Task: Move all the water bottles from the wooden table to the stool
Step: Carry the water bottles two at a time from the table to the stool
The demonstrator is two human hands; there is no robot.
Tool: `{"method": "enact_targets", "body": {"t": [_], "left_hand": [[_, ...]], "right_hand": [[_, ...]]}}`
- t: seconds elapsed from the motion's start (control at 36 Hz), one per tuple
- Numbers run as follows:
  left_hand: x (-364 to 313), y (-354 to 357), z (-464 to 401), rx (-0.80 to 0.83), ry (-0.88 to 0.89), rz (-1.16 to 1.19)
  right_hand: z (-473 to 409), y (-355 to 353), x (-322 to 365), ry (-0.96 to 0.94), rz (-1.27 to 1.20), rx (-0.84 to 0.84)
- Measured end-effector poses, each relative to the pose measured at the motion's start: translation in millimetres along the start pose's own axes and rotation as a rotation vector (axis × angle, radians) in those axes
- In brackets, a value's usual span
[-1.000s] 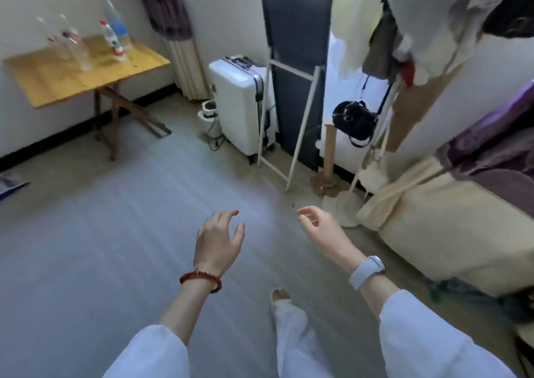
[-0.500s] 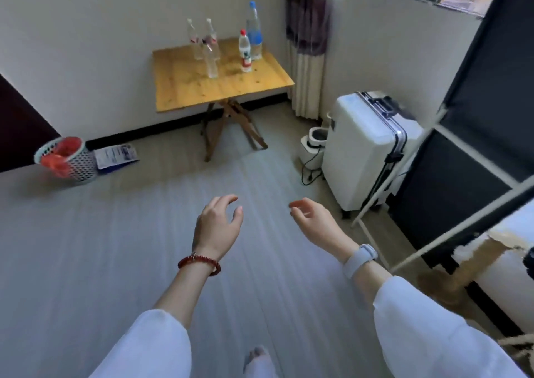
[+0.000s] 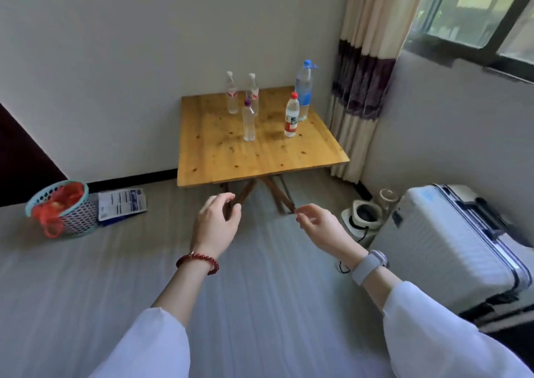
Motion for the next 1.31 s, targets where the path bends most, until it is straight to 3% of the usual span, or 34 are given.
{"method": "enact_targets", "body": {"t": [0.67,1.06,1.19,1.31], "left_hand": [[-31.5,102.2,-577.5,-0.067,0.030,-0.042],[22.5,207.0,-857.8,0.129,-0.054,-0.002],[37.6,246.3,-910.6,0.190,0.019,0.054],[49.4,267.5,-919.6,0.206,0.050,0.148]], "right_hand": [[-611.7,-27.4,-62.3,-0.146,-0.042,-0.157],[-849.4,38.3,-126.5,-0.044,-0.026,-0.164],[-894.7,63.5,-147.0,-0.078,0.031,-0.101],[-902.0,74.8,-159.0,-0.118,0.031,-0.144]]}}
Point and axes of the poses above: each hand's wrist, its own z-axis away from the middle knuckle, its own y-axis out of the palm, x = y × z, the point moved 2 cm from there along -z, towards the middle knuckle, and after that the axes turned 12 degrees about -y, right-handed, at the moved point
